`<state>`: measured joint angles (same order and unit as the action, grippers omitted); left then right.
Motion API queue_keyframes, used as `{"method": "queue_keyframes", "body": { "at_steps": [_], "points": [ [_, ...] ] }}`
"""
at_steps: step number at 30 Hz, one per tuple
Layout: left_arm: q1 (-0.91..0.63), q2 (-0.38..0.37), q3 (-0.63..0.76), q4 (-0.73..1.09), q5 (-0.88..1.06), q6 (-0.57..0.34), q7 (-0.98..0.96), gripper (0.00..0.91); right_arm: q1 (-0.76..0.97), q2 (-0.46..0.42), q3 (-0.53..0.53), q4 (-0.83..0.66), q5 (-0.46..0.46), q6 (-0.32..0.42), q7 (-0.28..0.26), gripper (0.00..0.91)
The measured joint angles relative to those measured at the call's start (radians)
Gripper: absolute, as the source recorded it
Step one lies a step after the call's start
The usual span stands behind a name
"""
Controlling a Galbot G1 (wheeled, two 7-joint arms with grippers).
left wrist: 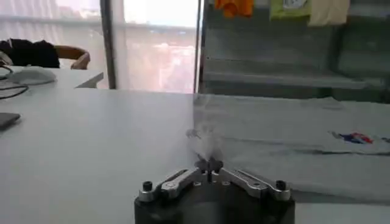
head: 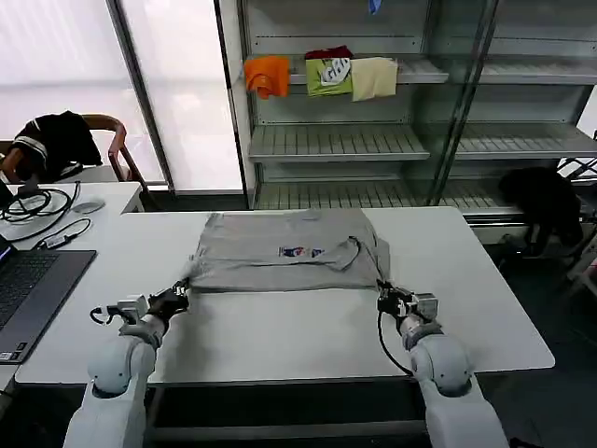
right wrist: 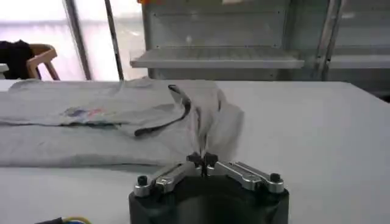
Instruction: Fold and organize the clothes.
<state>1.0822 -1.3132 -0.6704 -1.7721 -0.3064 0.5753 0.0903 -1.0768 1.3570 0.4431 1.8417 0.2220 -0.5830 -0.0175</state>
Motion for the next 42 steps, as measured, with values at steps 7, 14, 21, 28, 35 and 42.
{"method": "queue_keyframes", "body": {
  "at_steps": [7, 14, 21, 28, 35, 42],
  "points": [
    [0.189, 0.001, -0.057, -0.155, -0.093, -0.015, -0.050, 0.000, -0.177, -0.020, -0.004, 0.157, 0.008, 0.000, 0.037, 0.000],
    [0.358, -0.023, -0.080, -0.282, -0.156, -0.050, -0.130, 0.000, -0.336, -0.047, -0.013, 0.290, 0.006, 0.000, 0.075, 0.000],
    [0.463, -0.052, -0.076, -0.365, -0.172, -0.077, -0.196, 0.000, -0.443, -0.054, -0.009, 0.369, -0.001, 0.001, 0.082, 0.000],
    [0.515, -0.059, -0.080, -0.399, -0.170, -0.091, -0.217, 0.907, -0.494, -0.059, -0.006, 0.407, -0.008, 0.001, 0.085, 0.907],
    [0.534, -0.058, -0.088, -0.421, -0.161, -0.099, -0.208, 0.907, -0.515, -0.048, -0.010, 0.431, -0.023, 0.003, 0.089, 0.907],
    [0.542, -0.062, -0.088, -0.424, -0.158, -0.101, -0.206, 0.907, -0.524, -0.040, -0.011, 0.448, -0.031, 0.003, 0.092, 0.907]
  ]
}}
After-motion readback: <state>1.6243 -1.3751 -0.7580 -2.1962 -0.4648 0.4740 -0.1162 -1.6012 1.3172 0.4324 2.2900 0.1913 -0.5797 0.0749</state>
